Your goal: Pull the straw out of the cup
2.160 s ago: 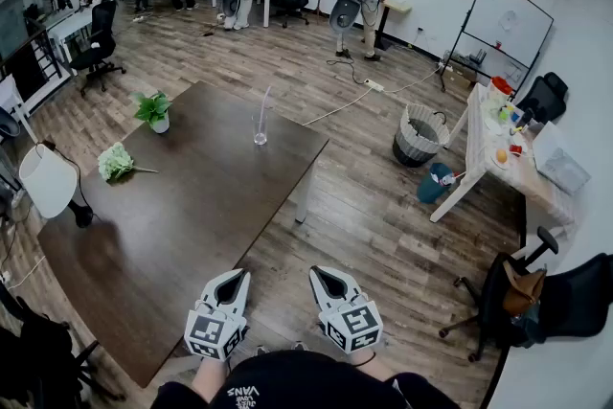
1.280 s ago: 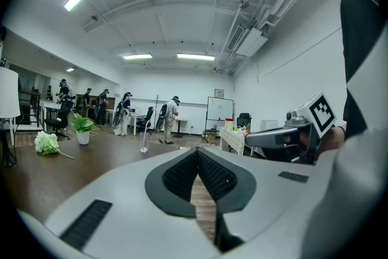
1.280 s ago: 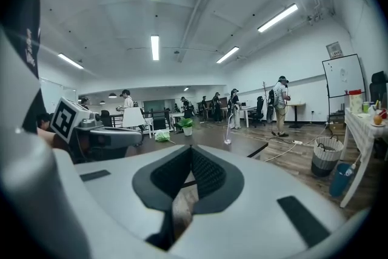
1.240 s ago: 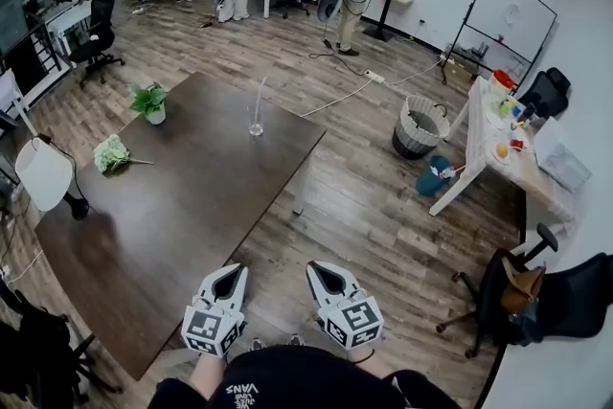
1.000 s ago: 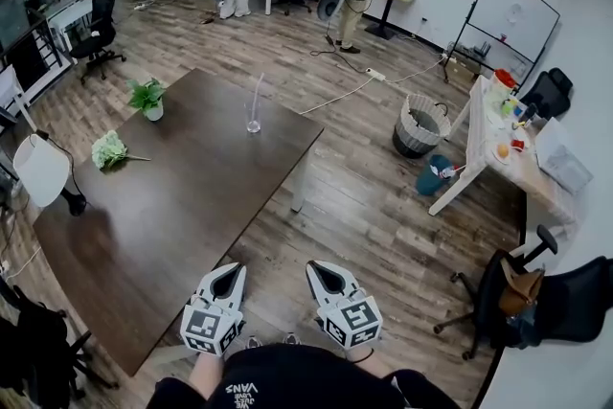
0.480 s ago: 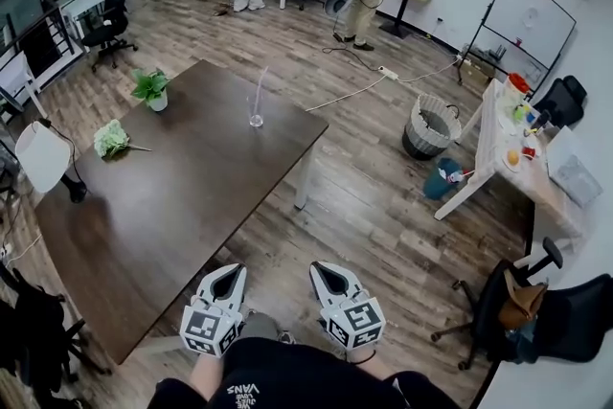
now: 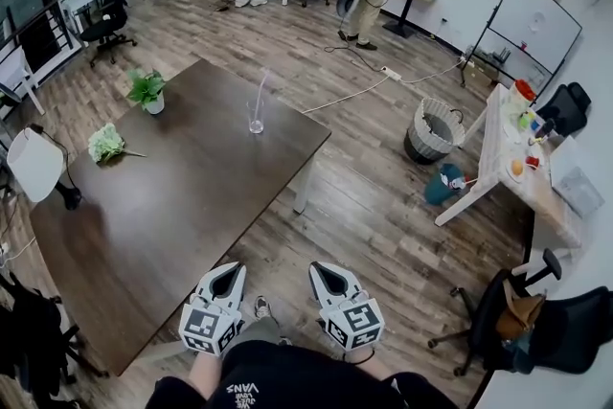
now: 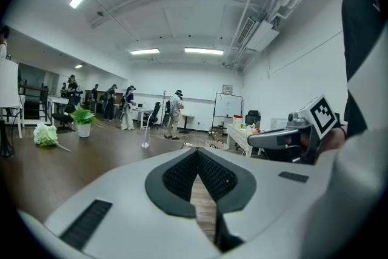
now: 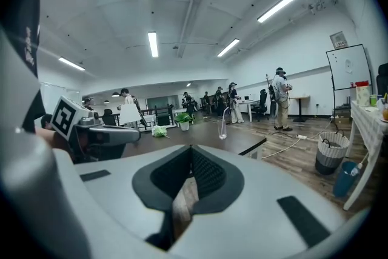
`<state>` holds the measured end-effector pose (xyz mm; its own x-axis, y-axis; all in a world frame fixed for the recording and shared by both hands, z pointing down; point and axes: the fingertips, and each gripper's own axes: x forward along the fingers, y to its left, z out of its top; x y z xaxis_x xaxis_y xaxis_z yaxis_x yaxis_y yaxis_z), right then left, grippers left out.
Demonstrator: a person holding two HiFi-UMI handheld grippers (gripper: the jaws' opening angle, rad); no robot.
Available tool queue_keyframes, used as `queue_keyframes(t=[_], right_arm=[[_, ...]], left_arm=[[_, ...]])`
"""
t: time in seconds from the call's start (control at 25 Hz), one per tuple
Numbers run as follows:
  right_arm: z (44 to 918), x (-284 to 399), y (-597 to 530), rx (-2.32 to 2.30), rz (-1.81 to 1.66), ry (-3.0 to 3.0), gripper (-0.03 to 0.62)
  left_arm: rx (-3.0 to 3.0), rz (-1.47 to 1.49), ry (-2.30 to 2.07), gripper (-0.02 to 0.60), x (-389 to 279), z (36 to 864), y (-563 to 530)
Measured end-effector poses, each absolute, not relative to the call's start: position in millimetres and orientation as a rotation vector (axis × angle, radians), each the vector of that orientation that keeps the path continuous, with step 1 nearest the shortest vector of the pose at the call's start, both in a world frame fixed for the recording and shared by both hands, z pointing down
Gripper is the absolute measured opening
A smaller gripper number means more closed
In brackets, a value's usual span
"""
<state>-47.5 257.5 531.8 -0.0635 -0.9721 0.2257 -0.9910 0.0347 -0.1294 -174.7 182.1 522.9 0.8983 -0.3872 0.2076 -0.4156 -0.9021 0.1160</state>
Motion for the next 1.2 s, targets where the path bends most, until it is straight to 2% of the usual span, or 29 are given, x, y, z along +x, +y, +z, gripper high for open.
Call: queue_keyframes(t=[0.64, 1.2], right_arm=[[518, -5, 135, 2.156, 0.341, -2.153, 0.017], [522, 33, 87, 2.180, 0.336, -2.134, 0.017]], left_arm=[[2.959, 0.215, -0.521, 0.011, -126, 507, 57], [2.955, 0.200, -0.493, 0.011, -86, 515, 8]])
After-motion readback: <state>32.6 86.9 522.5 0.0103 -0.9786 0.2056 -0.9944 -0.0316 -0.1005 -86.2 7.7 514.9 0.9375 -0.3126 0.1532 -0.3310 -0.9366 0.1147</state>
